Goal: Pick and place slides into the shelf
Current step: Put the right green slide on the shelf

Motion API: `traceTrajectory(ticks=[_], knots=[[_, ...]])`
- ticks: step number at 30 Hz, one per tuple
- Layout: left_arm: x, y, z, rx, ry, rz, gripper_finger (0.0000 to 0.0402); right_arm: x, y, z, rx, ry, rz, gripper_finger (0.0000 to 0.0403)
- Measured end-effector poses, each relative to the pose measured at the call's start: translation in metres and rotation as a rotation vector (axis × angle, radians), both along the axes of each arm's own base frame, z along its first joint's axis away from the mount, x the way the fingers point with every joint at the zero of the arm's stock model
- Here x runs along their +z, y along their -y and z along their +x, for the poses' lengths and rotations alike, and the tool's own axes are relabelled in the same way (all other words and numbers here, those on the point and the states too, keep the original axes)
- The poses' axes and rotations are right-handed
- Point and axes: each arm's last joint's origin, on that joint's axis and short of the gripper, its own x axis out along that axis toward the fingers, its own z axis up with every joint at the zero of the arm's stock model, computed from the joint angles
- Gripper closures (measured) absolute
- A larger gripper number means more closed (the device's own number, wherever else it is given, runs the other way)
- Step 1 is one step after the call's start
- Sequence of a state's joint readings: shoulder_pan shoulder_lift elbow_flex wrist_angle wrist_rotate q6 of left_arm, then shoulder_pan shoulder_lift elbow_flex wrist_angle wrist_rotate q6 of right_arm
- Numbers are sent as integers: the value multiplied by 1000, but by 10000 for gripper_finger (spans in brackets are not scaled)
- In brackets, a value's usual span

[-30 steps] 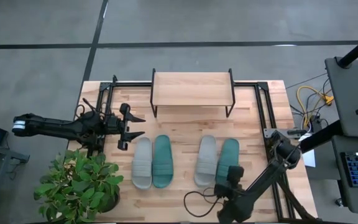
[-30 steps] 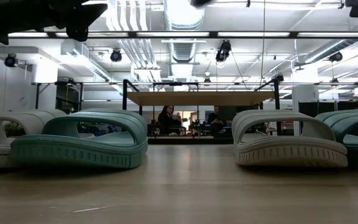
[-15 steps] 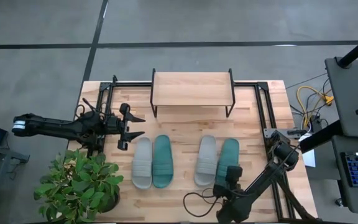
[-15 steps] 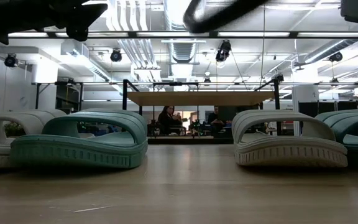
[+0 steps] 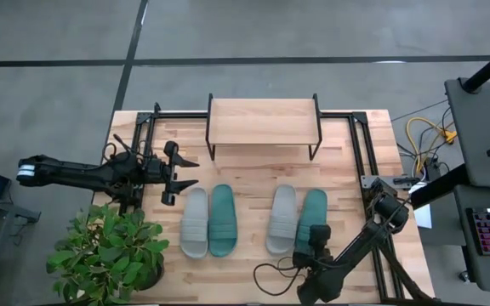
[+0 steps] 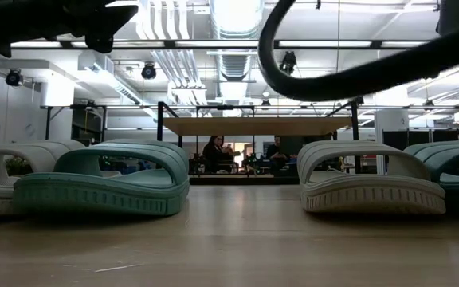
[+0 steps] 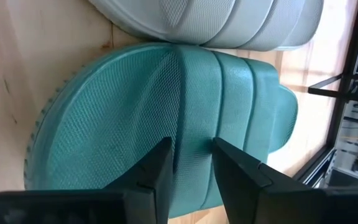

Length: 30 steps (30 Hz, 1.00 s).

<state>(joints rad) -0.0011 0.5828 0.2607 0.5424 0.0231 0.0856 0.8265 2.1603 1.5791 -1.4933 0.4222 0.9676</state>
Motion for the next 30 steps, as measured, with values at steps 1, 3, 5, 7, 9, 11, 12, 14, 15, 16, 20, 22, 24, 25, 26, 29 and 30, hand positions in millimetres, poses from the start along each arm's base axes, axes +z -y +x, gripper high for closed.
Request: traceTrajectory(ticks=[1, 3, 5, 7, 9, 11, 12, 14, 15, 16, 20, 22, 24, 25, 26, 29, 30], knots=[[0, 0, 0, 0, -1, 0, 194, -1, 0, 0, 0, -2, -2, 300], [0, 0, 0, 0, -2, 0, 194, -1, 1, -1, 3, -8, -3, 300], [0, 0, 1, 0, -3, 0, 194, -1, 1, 0, 11, -16, -4, 300], [-1, 0, 1, 0, -4, 0, 194, -2, 2, 0, 27, -30, -4, 300], [-1, 0, 1, 0, -5, 0, 194, -2, 3, 0, 40, -45, -8, 301], [-1, 0, 1, 0, -6, 0, 194, -2, 4, 1, 34, -42, -10, 301], [-1, 0, 1, 0, -6, 0, 194, -2, 4, 1, 31, -36, -12, 301], [-1, 0, 1, 1, -6, 0, 194, -2, 5, 1, 30, -17, -26, 301], [-1, 0, 1, 0, -7, 0, 194, -2, 5, 2, 27, -12, -31, 302], [-1, 0, 1, 0, -7, 0, 194, -1, 5, 2, 29, -8, -39, 304], [-1, 0, 1, 0, -7, 0, 194, -4, 8, 0, 34, -11, -67, 317], [-1, 0, 1, 0, -8, 0, 194, -6, 10, -2, 32, -15, -83, 325], [-1, 0, 1, 0, -10, 0, 194, -8, 12, -3, 13, -7, -92, 334], [-1, 0, 1, 0, -10, 0, 194, -9, 12, -4, 4, -2, -94, 338], [-1, 0, 2, 0, -11, 0, 194, -9, 13, -4, -3, 0, -98, 342], [-2, 0, 2, 0, -15, 0, 194, -11, 14, -5, -14, 4, -104, 352], [-2, 0, 2, 0, -15, 0, 194, -11, 14, -5, -17, 6, -105, 355]])
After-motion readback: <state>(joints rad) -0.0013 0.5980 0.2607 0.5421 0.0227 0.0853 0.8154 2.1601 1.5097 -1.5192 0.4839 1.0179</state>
